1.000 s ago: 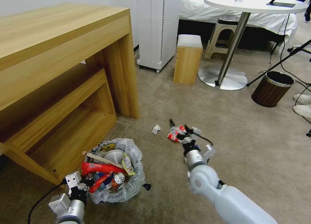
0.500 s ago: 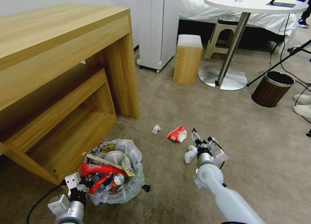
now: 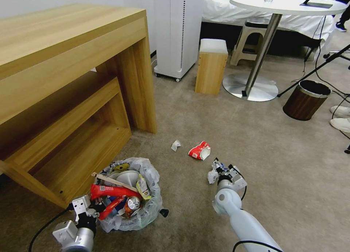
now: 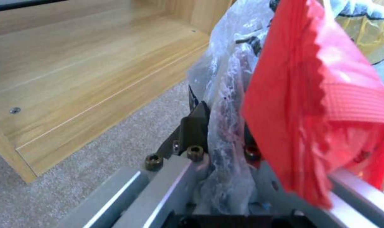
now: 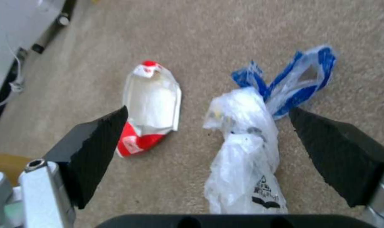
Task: Pick up the trash bin and place the garbage on the floor into it.
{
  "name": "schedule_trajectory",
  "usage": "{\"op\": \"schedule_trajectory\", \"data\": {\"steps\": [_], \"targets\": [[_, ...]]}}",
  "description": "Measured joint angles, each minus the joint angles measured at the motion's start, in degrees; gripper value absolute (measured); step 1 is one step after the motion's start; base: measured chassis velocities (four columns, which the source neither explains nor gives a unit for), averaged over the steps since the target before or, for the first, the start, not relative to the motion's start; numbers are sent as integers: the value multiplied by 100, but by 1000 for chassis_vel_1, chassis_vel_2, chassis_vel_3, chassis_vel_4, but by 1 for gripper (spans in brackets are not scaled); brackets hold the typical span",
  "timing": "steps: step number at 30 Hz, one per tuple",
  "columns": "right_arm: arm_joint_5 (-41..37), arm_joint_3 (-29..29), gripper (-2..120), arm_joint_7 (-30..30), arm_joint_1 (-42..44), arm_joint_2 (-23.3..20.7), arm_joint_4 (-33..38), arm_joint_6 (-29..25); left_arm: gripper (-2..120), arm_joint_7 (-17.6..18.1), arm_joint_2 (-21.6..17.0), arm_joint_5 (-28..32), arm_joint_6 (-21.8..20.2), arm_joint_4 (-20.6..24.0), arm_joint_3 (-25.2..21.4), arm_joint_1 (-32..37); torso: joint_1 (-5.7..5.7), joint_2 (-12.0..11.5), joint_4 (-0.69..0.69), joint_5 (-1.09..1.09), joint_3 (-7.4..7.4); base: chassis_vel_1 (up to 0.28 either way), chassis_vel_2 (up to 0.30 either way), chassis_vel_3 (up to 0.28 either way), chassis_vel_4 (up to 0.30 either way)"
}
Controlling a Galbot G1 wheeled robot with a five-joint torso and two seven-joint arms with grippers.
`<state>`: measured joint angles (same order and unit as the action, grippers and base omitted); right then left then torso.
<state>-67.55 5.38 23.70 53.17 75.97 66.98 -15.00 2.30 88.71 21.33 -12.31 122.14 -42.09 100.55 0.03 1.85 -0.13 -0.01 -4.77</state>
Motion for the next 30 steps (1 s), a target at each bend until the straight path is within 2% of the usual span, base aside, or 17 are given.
{"op": "schedule_trajectory", "data": {"steps": [10, 24, 27, 30], "targets": [[152, -93, 93, -294, -323, 260, -891, 52, 1, -6, -4, 6, 2, 34, 1, 22, 0, 0, 0, 0, -1, 0, 0, 0, 0], [469, -338, 87, -496, -671, 534, -1575, 49, 1, -24, 4, -5, 11, 121, 25, 94, 0, 0, 0, 1, -1, 0, 0, 0, 0], [544, -363, 80, -512, -687, 575, -1656, 38, 1, -25, 3, -5, 12, 153, 18, 109, 0, 0, 0, 0, -1, 0, 0, 0, 0], [632, -375, 67, -532, -621, 588, -1686, 26, 1, -25, 5, -11, 16, 159, 17, 123, 0, 0, 0, 0, -1, 0, 0, 0, 0]]}}
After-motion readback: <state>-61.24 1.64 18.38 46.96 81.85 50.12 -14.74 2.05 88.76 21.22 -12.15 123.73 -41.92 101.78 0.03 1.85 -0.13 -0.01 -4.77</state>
